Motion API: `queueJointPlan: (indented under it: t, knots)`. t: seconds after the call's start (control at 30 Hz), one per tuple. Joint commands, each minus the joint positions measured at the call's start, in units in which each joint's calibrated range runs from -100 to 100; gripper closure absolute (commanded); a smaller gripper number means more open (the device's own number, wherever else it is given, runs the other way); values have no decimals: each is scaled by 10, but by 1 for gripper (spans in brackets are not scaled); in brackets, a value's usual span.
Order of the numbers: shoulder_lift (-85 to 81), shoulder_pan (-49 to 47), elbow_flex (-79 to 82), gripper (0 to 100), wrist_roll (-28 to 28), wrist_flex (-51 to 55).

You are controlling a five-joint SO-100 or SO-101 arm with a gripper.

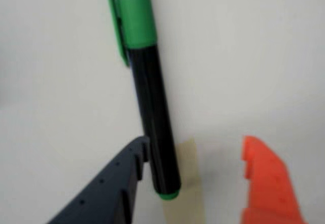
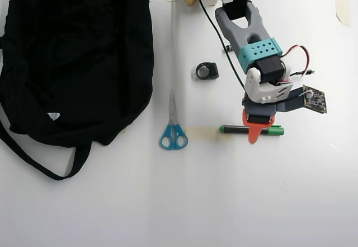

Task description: Put the green marker into the black bag

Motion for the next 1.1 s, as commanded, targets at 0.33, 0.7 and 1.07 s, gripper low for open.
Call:
queueJointPlan:
  t: [0.33,0.7,1.07]
  knots:
    - [12,-5,-20,66,21,-5]
    - [44,-1,-20,66,30,0]
    - [51,9,-17,66,28,36]
